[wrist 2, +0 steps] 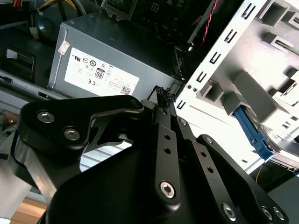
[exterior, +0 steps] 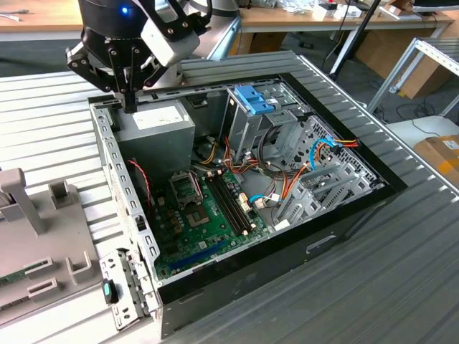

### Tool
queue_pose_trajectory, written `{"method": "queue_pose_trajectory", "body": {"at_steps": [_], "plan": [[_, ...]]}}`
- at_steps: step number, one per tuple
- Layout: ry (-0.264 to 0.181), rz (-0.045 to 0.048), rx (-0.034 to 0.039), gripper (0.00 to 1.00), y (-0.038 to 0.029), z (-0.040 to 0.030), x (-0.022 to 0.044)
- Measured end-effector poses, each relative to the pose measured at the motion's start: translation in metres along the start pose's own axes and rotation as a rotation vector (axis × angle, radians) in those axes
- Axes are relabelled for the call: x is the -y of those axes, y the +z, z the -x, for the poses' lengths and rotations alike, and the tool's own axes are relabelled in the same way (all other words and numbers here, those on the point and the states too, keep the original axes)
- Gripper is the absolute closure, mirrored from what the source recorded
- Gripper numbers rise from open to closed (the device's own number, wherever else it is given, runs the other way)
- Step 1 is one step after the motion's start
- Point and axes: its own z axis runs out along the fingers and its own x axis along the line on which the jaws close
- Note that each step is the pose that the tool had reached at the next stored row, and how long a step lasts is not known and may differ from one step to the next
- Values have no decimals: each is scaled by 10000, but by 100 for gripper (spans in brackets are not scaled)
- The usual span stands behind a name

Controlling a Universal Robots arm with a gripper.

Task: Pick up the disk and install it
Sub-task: 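Reach for the disk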

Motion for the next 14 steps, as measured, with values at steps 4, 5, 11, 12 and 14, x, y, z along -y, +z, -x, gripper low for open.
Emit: {"method": "queue_pose_trajectory", "body": {"at_steps": [4,5,11,12,14], "plan": [[0,1,0,89,0,-5,0],[0,0,0,89,0,-8,1],[0,0,0,89,-1,-23,2],[0,0,0,89,-1,-24,2],[0,0,0,89,-1,-28,2]]}}
